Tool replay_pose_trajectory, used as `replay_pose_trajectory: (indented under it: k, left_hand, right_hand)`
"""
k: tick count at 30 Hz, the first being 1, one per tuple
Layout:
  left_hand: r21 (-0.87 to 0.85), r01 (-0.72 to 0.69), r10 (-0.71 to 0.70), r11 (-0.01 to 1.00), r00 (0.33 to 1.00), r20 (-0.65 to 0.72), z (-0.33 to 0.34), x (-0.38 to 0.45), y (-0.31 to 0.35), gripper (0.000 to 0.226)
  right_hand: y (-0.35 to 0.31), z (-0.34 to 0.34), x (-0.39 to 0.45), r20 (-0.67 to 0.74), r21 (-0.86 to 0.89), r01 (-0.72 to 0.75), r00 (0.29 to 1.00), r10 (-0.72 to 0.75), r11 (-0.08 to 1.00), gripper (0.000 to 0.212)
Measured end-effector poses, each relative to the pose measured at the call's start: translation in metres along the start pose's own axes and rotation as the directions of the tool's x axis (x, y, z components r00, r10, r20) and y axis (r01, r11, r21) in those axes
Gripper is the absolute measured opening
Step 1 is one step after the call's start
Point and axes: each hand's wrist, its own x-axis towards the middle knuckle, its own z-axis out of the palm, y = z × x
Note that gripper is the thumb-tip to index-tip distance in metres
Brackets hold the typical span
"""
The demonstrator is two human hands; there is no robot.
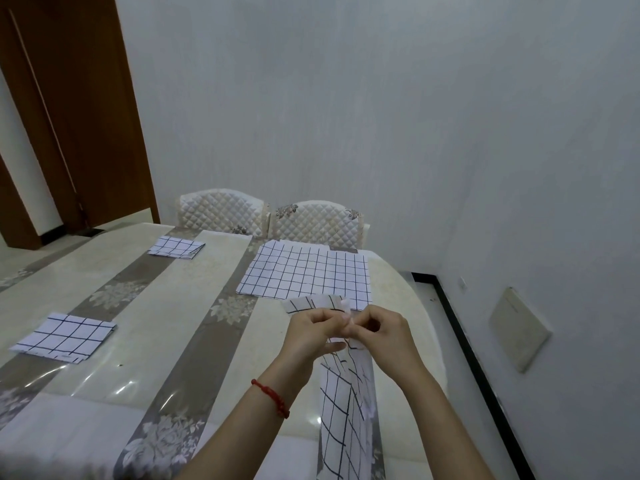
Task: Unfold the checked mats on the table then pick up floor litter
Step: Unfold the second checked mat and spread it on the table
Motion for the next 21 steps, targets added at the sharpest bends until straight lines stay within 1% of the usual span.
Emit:
replay_pose_trajectory:
  k: [2, 4, 7, 10, 14, 16, 18, 21]
  left_hand:
    - [-0.003, -0.009, 0.009, 1.000, 1.000, -0.021, -0.0024, 0.0019, 0.0002, 0.012]
    - [0.004, -0.018, 0.018, 1.000, 0.999, -0.029, -0.0043, 0.0040, 0.0009, 0.012]
    - [0.007, -0.009, 0.009, 1.000, 1.000, 0.015, -0.0026, 0.0041, 0.0010, 0.011]
    - [-0.034, 0.013, -0.011, 0.999, 0.999, 0.046, -0.0010, 0.0029, 0.0000, 0.010]
    - [-0.039, 0.014, -0.011, 0.999, 0.996, 0.092, -0.0032, 0.0022, -0.0014, 0.021]
    - [-0.040, -0.005, 0.007, 0.999, 0.999, 0.049, -0.0038, 0.0027, -0.0032, 0.020]
    - [-0.055, -0.007, 0.006, 0.998, 1.000, -0.024, -0.0040, 0.0039, -0.0042, 0.016]
    - [-0.053, -0.019, 0.014, 0.998, 0.996, -0.092, -0.0057, 0.0071, -0.0051, 0.012]
  right_hand:
    - [0.0031, -0.0024, 0.0013, -0.003, 0.053, -0.039, 0.999, 0.039, 0.998, 0.018]
    - [0.0044, -0.0043, 0.0028, -0.006, 0.078, -0.048, 0.999, 0.049, 0.996, 0.019]
    - [0.0041, -0.0026, 0.0046, 0.010, 0.076, -0.044, 0.999, 0.044, 0.996, 0.014]
    - [0.0026, 0.0006, 0.0054, 0.021, 0.107, -0.042, 0.999, 0.040, 0.993, 0.010]
    - [0.0001, 0.0021, 0.0040, 0.062, 0.176, -0.022, 0.998, 0.012, 0.984, 0.012]
    - [0.0000, 0.0022, 0.0040, 0.065, 0.184, -0.021, 0.998, 0.009, 0.983, 0.011]
    - [0.0015, 0.0026, 0.0051, 0.053, 0.171, -0.023, 0.998, 0.014, 0.985, 0.014]
    - [0.0042, 0.0032, 0.0062, 0.023, 0.162, -0.036, 0.999, 0.033, 0.986, 0.016]
